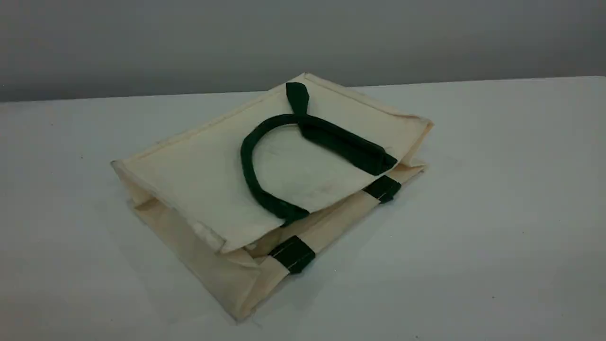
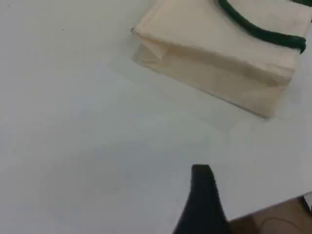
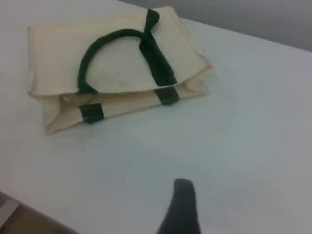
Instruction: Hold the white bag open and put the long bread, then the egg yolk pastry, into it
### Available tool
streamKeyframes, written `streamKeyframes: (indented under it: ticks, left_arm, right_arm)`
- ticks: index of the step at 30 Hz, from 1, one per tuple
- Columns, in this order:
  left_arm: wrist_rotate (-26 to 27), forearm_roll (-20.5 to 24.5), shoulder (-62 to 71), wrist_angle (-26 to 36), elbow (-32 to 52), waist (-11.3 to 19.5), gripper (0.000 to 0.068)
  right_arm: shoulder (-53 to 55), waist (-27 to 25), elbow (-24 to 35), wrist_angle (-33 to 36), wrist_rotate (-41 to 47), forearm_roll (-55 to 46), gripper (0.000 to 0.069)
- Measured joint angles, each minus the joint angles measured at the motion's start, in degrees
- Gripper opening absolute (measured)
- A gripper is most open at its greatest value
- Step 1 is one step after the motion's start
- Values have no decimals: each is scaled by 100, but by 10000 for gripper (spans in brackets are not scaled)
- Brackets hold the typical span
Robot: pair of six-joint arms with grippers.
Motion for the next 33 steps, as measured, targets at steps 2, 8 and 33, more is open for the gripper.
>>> streamKeyframes:
  ticks: [2,8,33]
  left_arm:
    - [6,0,0,-118,85,0,477]
    - [-4,-20,0,-325,192,0,477]
    - [-4,-20,-5,-325,187,230,477]
  right_arm:
    - [0,0,0,0,0,0,566]
    - [0,0,0,0,0,0,566]
    - [-11,-165,0,18,0,126,566]
